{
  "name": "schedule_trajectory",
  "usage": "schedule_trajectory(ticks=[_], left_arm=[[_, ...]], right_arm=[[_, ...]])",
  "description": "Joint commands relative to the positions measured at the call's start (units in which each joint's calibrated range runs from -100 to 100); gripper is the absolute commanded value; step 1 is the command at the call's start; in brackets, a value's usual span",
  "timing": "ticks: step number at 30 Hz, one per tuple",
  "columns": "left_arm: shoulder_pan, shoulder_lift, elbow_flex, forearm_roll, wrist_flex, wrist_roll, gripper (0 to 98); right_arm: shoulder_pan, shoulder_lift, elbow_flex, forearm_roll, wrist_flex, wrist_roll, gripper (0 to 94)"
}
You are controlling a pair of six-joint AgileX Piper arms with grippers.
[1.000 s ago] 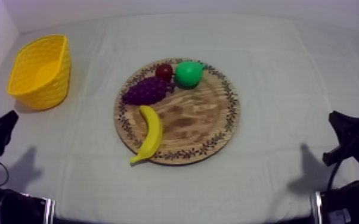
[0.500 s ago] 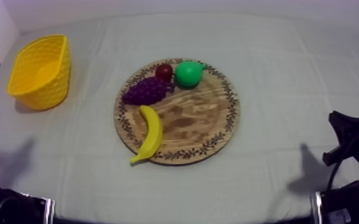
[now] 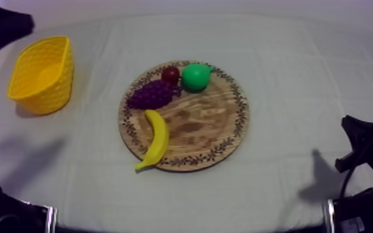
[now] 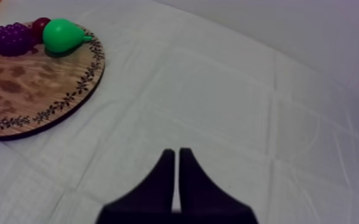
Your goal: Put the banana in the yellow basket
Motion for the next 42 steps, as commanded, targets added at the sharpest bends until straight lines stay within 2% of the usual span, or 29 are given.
schedule_trajectory(ticks=[1, 11, 23, 29, 34, 42], left_arm=[[4.4, 3.4, 0.5, -0.16, -0.7, 1.7, 0.4], [12.3, 12.3, 7.5, -1.44, -6.6, 4.8, 0.4], [15.3, 16.5, 12.8, -2.89, -5.9, 7.4, 4.3], [15.0, 16.5, 13.8, -3.38, -5.2, 7.4, 17.4], [14.4, 16.5, 15.2, -3.48, -5.1, 7.6, 46.3], [13.8, 16.5, 17.3, -3.73, -6.3, 8.3, 61.9]], right_arm=[[0.0, 0.0, 0.0, 0.0, 0.0, 0.0, 0.5], [0.0, 0.0, 0.0, 0.0, 0.0, 0.0, 0.5], [0.0, 0.0, 0.0, 0.0, 0.0, 0.0, 0.5], [0.0, 0.0, 0.0, 0.0, 0.0, 0.0, 0.5], [0.0, 0.0, 0.0, 0.0, 0.0, 0.0, 0.5], [0.0, 0.0, 0.0, 0.0, 0.0, 0.0, 0.5]])
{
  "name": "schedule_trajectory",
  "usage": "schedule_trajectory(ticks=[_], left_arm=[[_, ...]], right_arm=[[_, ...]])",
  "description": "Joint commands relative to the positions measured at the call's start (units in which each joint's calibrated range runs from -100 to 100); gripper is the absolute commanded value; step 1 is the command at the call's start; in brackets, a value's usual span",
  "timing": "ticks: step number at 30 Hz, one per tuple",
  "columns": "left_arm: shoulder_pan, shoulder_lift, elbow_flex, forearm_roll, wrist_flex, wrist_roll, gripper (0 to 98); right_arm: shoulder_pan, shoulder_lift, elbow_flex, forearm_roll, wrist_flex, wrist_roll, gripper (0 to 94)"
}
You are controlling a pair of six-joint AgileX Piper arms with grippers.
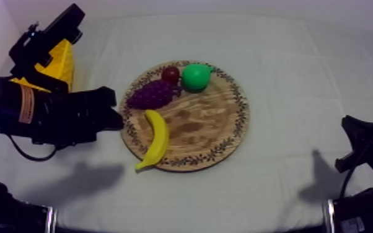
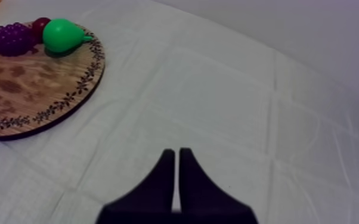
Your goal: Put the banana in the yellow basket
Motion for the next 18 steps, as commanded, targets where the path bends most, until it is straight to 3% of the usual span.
schedule_trajectory(ticks=[1, 18], left_arm=[[0.0, 0.0, 0.1, -0.03, -0.1, 0.1, 63.1], [-1.0, 6.8, 0.3, 1.21, -2.1, 0.4, 63.1]], right_arm=[[0.0, 0.0, 0.0, 0.0, 0.0, 0.0, 0.5], [0.0, 0.0, 0.0, 0.0, 0.0, 0.0, 0.5]])
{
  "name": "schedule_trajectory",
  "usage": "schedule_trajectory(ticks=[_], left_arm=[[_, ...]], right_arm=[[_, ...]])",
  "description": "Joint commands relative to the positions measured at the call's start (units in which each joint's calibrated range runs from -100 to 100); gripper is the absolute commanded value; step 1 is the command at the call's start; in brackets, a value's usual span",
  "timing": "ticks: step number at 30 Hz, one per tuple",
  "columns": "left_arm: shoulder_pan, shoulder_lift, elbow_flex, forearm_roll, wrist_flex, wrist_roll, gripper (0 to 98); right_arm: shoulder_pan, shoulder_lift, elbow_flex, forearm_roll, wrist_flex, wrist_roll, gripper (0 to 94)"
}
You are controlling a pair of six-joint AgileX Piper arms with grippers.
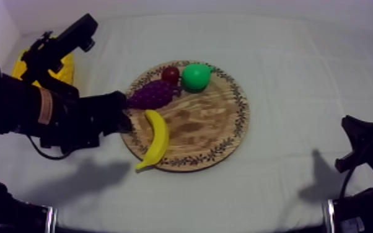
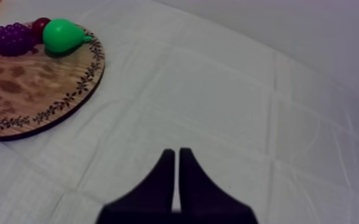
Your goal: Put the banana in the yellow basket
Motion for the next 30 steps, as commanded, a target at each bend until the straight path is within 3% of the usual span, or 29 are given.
schedule_trajectory(ticks=[1, 16, 30], left_arm=[[-0.2, 1.7, -0.1, 0.29, -1.0, -0.3, 62.8], [-4.1, 20.5, -1.0, 5.25, -10.7, -6.9, 62.6], [-3.8, 35.5, -11.4, 8.00, -10.2, -11.3, 62.9]], right_arm=[[0.0, 0.0, 0.0, 0.0, 0.2, 0.0, 0.5], [0.0, 0.0, 0.0, 0.0, 0.2, 0.0, 0.5], [0.0, 0.0, 0.0, 0.0, 0.2, 0.0, 0.5]])
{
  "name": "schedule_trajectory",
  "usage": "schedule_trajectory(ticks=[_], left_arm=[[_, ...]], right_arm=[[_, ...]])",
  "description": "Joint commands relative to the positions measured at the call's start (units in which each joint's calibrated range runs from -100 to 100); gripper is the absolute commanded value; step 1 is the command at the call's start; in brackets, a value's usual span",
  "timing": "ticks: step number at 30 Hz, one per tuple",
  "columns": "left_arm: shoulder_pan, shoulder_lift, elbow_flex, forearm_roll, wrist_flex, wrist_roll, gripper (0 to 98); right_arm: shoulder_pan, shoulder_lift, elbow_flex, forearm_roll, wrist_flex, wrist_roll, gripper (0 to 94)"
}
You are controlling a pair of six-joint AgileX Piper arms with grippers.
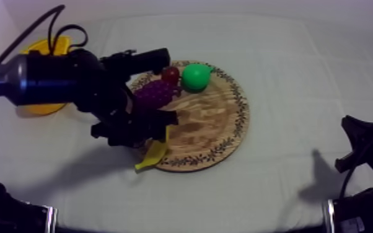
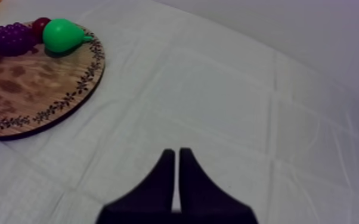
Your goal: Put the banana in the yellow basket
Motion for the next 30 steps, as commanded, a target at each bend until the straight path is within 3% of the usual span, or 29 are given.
schedule_trajectory(ticks=[1, 15, 30], left_arm=[[0.1, 2.5, -2.1, 0.14, 0.8, -0.2, 63.0], [0.4, 14.0, -15.1, 0.07, 10.2, -0.8, 60.3], [0.7, 18.5, -20.1, -1.28, 17.1, 0.9, 35.8]], right_arm=[[0.0, 0.0, 0.0, 0.0, 0.0, 0.0, 0.5], [0.0, 0.0, 0.0, 0.0, 0.0, 0.0, 0.5], [0.0, 0.0, 0.0, 0.0, 0.0, 0.0, 0.5]])
